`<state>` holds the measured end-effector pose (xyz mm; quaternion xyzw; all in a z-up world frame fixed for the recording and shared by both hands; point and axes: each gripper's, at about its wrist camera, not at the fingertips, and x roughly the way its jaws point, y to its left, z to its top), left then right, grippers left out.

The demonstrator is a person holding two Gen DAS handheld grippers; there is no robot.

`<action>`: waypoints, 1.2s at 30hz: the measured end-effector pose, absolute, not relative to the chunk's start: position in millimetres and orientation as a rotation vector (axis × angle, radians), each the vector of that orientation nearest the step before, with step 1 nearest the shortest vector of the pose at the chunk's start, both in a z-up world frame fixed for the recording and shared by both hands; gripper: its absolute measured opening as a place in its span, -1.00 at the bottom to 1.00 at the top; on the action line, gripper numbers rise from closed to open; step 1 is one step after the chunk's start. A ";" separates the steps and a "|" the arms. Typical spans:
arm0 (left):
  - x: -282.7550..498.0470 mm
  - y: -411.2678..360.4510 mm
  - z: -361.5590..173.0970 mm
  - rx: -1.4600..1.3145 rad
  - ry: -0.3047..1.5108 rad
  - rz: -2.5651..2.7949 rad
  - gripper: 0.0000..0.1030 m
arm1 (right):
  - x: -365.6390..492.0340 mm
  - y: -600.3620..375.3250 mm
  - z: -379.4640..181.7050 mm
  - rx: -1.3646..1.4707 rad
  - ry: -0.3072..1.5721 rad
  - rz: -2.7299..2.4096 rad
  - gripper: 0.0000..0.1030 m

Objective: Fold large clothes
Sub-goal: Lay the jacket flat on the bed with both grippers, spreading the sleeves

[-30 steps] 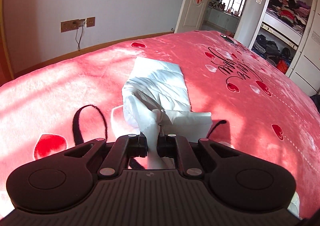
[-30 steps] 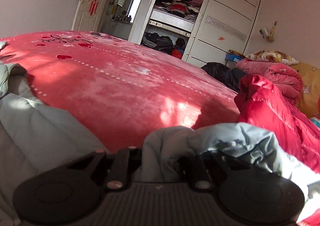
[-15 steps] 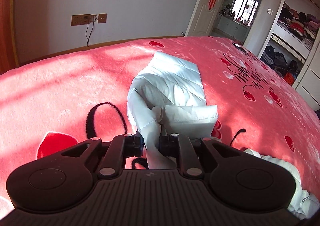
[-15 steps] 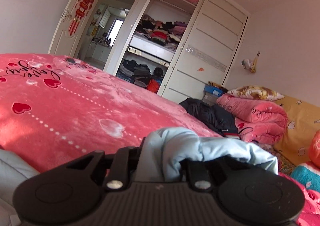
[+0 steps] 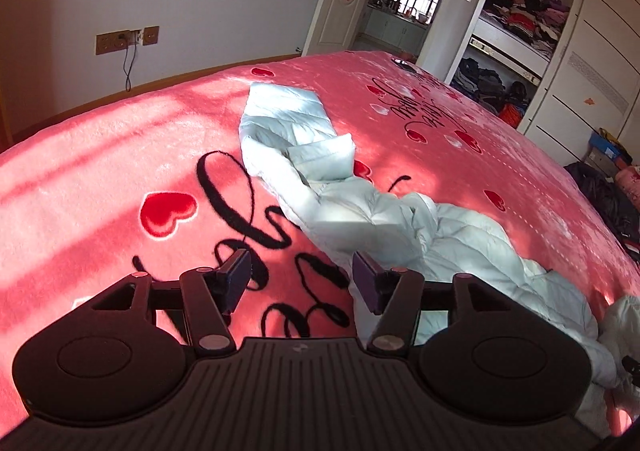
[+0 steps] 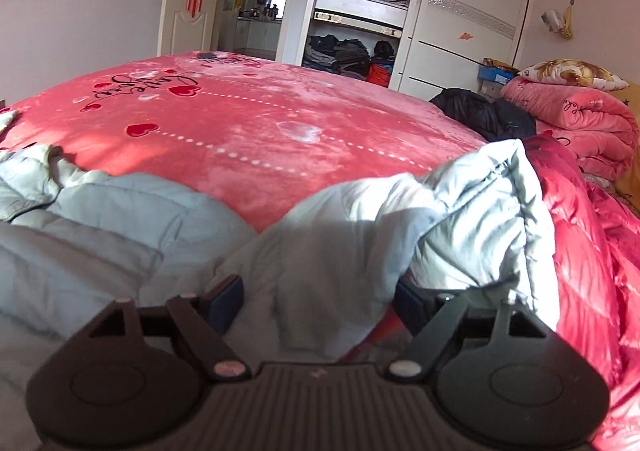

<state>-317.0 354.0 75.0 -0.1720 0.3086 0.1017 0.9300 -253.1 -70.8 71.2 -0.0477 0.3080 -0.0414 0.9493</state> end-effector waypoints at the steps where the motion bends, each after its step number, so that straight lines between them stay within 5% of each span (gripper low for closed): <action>1: -331.5 352.4 75.9 -0.346 0.645 0.182 0.45 | -265.7 -70.2 73.9 -0.077 0.629 -0.063 0.77; 5: -376.8 340.4 73.1 -0.340 0.716 0.080 0.59 | -324.4 -66.3 79.5 0.007 0.639 -0.005 0.96; 19: -418.0 326.9 20.0 -0.278 0.953 -0.123 0.87 | -412.1 -82.4 30.1 0.438 0.837 0.067 0.96; 24: -422.7 312.6 14.5 -0.287 0.951 -0.137 0.86 | -417.4 -75.3 31.4 0.466 0.851 0.116 0.57; 27: -423.0 299.5 15.8 -0.266 0.967 -0.135 0.47 | -420.8 -66.9 33.1 0.447 0.871 0.134 0.13; 29: -422.7 293.6 17.2 -0.275 0.985 -0.139 -0.14 | -424.2 -64.0 34.1 0.456 0.883 0.132 -0.10; 32: -426.9 282.5 21.2 -0.271 0.999 -0.133 -0.66 | -428.6 -62.9 35.1 0.503 0.896 0.129 -0.66; 36: -437.8 264.5 34.2 -0.231 0.994 -0.124 -0.80 | -439.2 -56.6 48.4 0.521 0.883 0.113 -0.92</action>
